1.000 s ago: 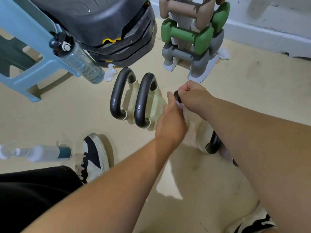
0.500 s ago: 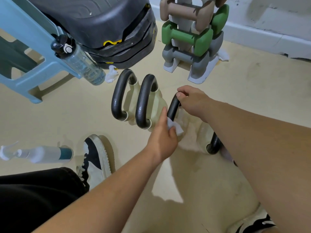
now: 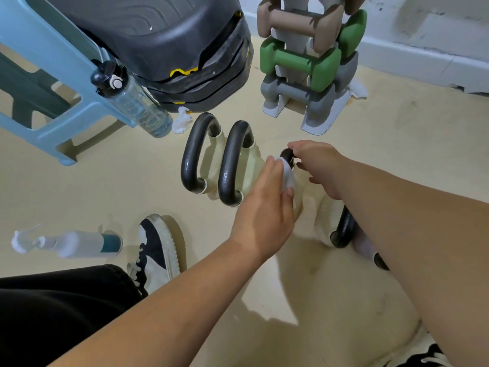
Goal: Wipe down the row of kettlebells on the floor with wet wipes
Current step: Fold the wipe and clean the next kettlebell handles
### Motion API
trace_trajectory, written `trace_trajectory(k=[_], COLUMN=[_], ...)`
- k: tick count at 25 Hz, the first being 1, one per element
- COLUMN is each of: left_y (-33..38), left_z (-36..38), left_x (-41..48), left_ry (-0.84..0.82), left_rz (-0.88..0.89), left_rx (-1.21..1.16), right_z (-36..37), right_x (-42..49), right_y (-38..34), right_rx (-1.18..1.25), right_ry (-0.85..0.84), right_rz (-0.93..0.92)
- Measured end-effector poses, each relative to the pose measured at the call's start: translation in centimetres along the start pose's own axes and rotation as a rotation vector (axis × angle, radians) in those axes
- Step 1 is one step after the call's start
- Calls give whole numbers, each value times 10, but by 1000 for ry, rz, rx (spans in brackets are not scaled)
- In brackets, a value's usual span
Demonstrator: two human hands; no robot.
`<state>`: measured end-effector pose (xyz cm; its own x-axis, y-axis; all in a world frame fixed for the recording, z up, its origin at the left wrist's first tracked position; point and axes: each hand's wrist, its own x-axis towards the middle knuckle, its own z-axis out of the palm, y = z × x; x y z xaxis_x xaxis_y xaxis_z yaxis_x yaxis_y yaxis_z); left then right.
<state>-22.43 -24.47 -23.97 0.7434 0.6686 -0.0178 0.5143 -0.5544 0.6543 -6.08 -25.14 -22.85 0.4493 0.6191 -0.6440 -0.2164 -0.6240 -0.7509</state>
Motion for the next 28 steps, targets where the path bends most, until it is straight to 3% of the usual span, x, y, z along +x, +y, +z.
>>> trace_trajectory(k=[5,9,12,14,16,19,23,26,28], left_y=[12,16,21,17,14,7,-8,0,3], left_z=[30,23,17,24,27,22,8,-10,-7], left_x=[21,91,138,144,119,41,-6,25,58], left_ry=[-44,-244,-521,-593,-466,-167,-190,-21,-11], left_rz=[-318,-330,-343,-286,-244,-157,100,-49,-216], left_rx=[312,531,623,699,670,399,438,88,75], right_z=[-2,-13,-8,-10,-11,-8,-6,-6,-5], right_x=[8,13,16,17,22,22,21,21,18], right_y=[-6,-3,-6,-11,-12,-5,5,5,2], right_rx=[-41,29,-114,-181,-79,108,53,56,52], right_ry=[-27,-54,121,180,142,74,-7,-18,-7], right_rz=[51,92,34,-14,1,111,153,150,142])
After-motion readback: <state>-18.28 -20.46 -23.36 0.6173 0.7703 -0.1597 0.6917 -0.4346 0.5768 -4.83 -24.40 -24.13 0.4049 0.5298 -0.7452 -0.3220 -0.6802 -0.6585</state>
